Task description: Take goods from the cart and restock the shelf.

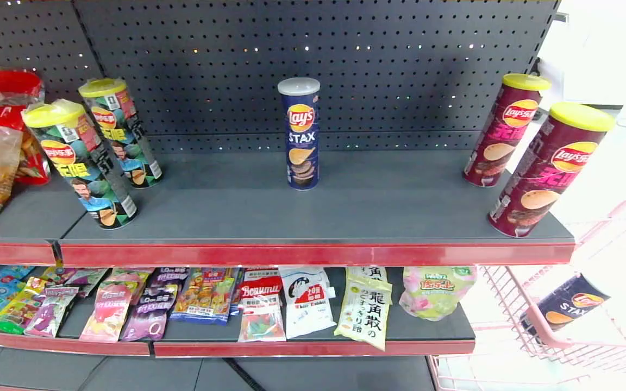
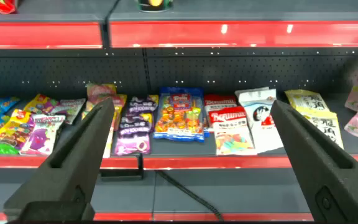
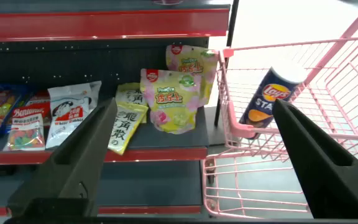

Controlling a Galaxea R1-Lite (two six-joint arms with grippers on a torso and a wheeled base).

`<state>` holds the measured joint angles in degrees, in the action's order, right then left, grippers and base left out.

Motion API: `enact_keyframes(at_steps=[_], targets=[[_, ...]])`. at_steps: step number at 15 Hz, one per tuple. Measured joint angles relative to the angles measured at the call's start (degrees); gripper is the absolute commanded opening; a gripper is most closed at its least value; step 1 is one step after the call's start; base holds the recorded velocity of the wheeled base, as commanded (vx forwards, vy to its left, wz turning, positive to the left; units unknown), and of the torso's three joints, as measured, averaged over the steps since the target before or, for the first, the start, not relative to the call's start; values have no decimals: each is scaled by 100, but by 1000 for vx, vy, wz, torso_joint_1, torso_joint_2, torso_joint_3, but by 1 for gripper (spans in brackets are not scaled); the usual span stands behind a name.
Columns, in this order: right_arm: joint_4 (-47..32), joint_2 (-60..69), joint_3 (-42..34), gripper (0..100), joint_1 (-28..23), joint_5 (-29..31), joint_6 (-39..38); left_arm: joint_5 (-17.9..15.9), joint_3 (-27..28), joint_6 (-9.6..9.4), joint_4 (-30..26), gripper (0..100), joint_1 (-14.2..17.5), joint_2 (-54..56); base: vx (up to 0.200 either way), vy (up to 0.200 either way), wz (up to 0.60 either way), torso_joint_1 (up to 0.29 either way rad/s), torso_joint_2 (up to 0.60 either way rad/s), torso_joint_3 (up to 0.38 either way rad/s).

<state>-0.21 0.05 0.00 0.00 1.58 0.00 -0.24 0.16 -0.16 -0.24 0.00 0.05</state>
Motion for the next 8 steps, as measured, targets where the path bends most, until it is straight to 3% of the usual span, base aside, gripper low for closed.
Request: enact_keyframes(at_steps=[8], targets=[[0,0,0,100,0,0,0,-2,2,2,0,100,-2,0,0,-200,0,2,2,2]])
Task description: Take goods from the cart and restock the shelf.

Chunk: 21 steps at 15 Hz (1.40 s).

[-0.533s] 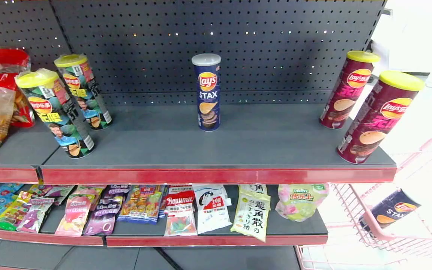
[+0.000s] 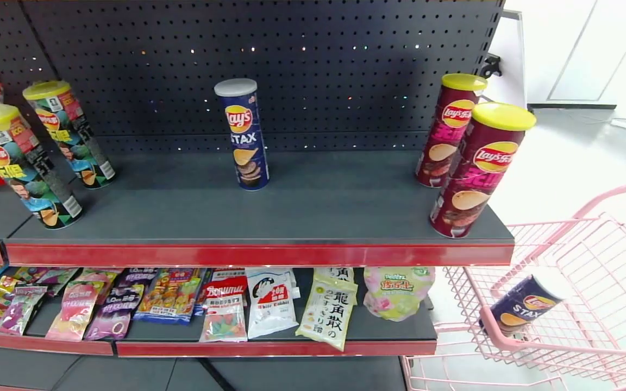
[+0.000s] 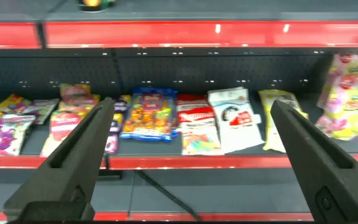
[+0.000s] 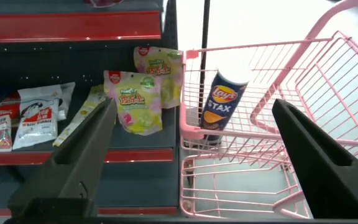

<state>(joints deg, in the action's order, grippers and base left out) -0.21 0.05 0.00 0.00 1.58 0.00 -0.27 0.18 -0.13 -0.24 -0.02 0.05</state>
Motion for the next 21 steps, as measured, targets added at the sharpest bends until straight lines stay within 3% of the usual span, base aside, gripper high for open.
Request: enact_keyframes(at_steps=[6,16,21], targets=[[0,0,0,100,-2,0,0,-2,0,-2,0,100,2,0,0,0,0,0,0,0],[0,0,0,100,0,0,-10,-2,0,-5,0,100,2,0,0,0,-600,4,0,1],[7,0,0,100,0,0,-10,-5,-2,-5,0,100,5,0,0,0,0,0,0,0]])
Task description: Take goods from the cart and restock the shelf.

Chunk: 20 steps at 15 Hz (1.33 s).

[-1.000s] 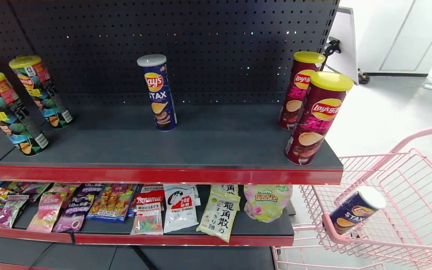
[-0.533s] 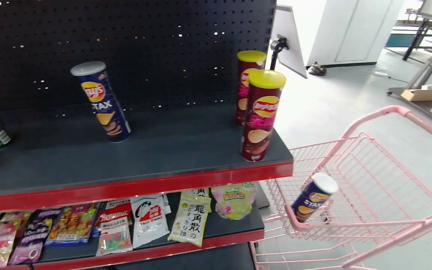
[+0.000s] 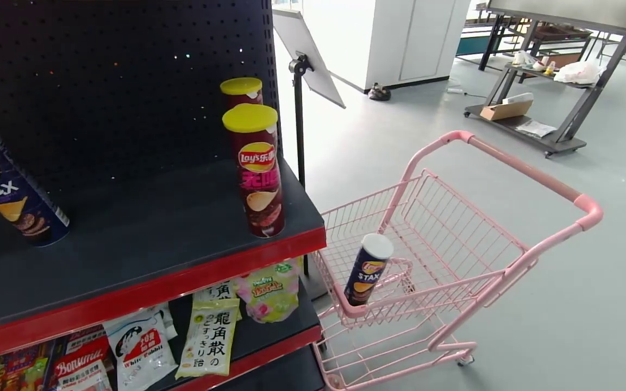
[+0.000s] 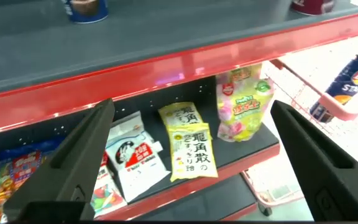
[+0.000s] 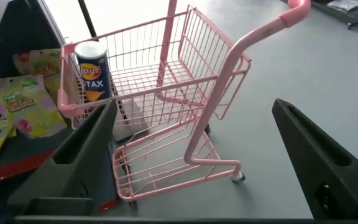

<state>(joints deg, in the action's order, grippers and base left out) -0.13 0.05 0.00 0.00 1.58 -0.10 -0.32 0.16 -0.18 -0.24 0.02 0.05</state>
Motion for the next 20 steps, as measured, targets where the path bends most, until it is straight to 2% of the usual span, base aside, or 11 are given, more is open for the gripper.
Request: enact_keyframes(at_steps=[8,20], targets=[[2,0,0,100,0,0,-55,5,2,0,0,100,-2,0,0,0,0,-113,315,192],[4,0,0,100,0,0,-41,7,2,0,0,100,-2,0,0,0,0,-154,525,367]])
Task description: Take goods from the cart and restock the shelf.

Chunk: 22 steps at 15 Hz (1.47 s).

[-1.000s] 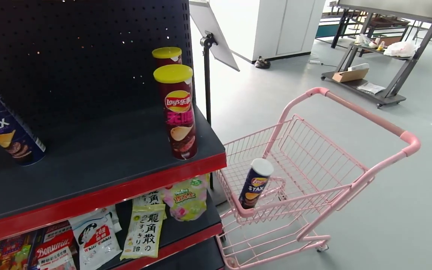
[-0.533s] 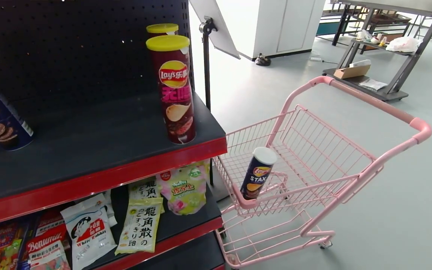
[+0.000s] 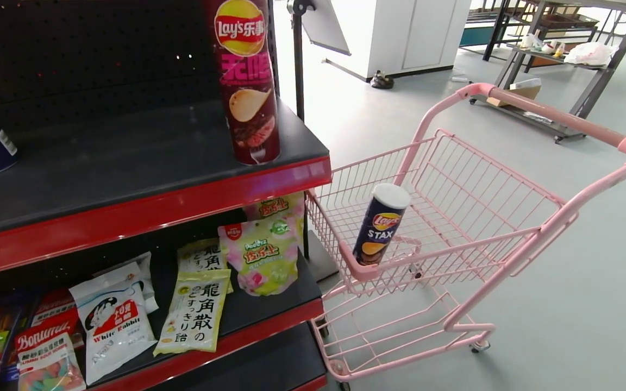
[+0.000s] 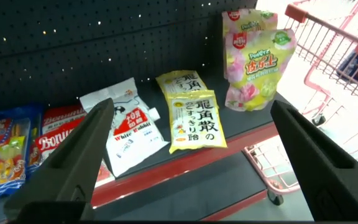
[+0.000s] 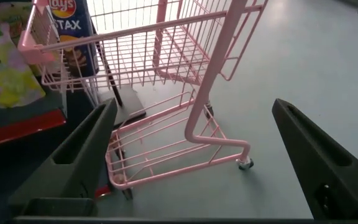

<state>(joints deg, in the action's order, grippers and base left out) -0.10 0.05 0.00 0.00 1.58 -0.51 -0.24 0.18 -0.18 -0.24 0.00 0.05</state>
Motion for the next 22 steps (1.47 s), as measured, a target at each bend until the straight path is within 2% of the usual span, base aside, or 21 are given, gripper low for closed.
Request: enact_keyframes(at_steps=[8,11,13,15,19,22], targets=[[-11,-82,29,100,41,-69,204,-2,-2,7,2,100,0,0,0,0,0,-19,95,74],[-11,-556,722,100,82,-179,51,-2,0,7,2,100,0,0,0,0,0,0,0,0],[63,-1553,1609,100,215,-473,-68,-2,0,9,2,100,0,0,0,0,0,0,0,0],[505,-2895,2359,100,455,-788,-83,-2,0,7,2,100,0,0,0,0,0,0,0,0],[1898,-5550,3249,100,790,-1497,7,-5,0,7,2,100,0,0,0,0,0,0,0,0],[2327,-6936,3683,100,823,-1981,49,0,0,2,0,100,0,0,0,0,0,0,0,0]])
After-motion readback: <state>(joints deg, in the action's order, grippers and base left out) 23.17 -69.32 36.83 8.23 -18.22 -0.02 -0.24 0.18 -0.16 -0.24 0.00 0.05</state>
